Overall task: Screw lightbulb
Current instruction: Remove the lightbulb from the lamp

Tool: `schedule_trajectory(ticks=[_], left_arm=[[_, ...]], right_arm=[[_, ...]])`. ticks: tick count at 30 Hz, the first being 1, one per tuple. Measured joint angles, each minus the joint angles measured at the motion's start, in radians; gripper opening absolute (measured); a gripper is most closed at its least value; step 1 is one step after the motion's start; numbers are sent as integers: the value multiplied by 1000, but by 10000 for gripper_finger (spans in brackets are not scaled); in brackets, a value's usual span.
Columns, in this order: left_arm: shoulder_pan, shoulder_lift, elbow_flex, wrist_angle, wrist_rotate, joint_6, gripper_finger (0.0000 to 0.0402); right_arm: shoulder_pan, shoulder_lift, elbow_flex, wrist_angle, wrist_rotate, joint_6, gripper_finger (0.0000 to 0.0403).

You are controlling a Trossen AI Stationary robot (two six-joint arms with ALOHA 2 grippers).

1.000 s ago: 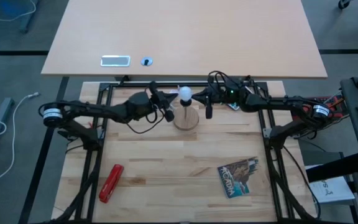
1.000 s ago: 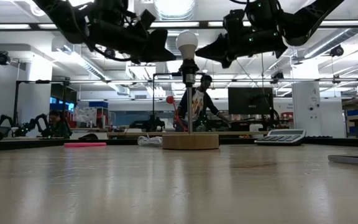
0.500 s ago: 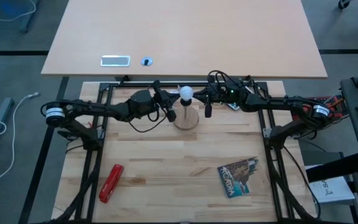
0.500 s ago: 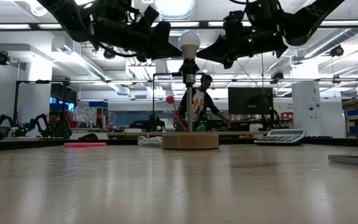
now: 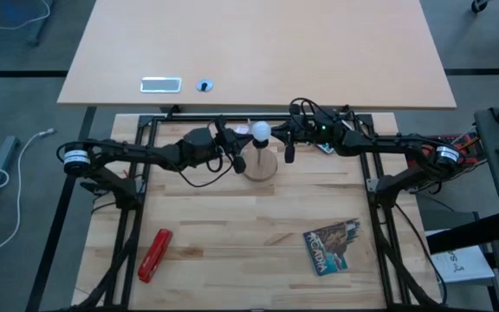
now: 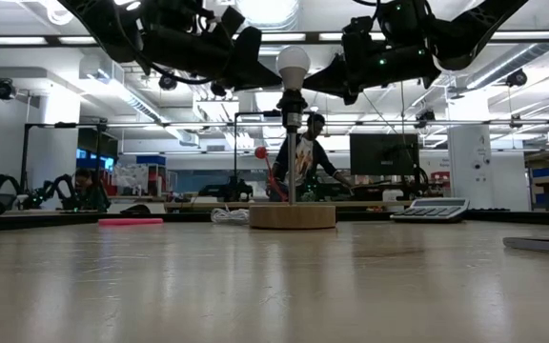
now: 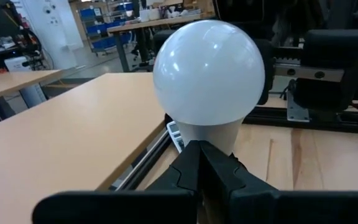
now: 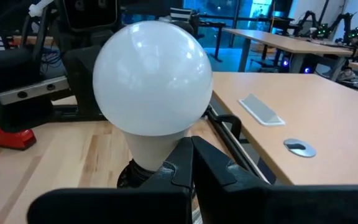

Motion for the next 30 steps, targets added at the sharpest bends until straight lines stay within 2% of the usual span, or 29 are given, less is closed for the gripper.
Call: schedule_trajectory(ticks=[8,12,16,26,30], left_arm=[[1,-5,0,-37,-9,-5,0],[0,-42,0,-138,-70,2,0],[1,-92,0,-245,-95,11,0],[-15,-125,0,-292,-81,10,0],[-33,-125,0,-332,-81,-39,0]], right_arm=[[-2,-14,0,-28,20,3,0],[-2,-60,0,-121,87,3,0],[-2,-111,0,-176,102,6,0],[-2,-173,0,-153,95,2,0],[7,-177,14,-176,95,-44,27]])
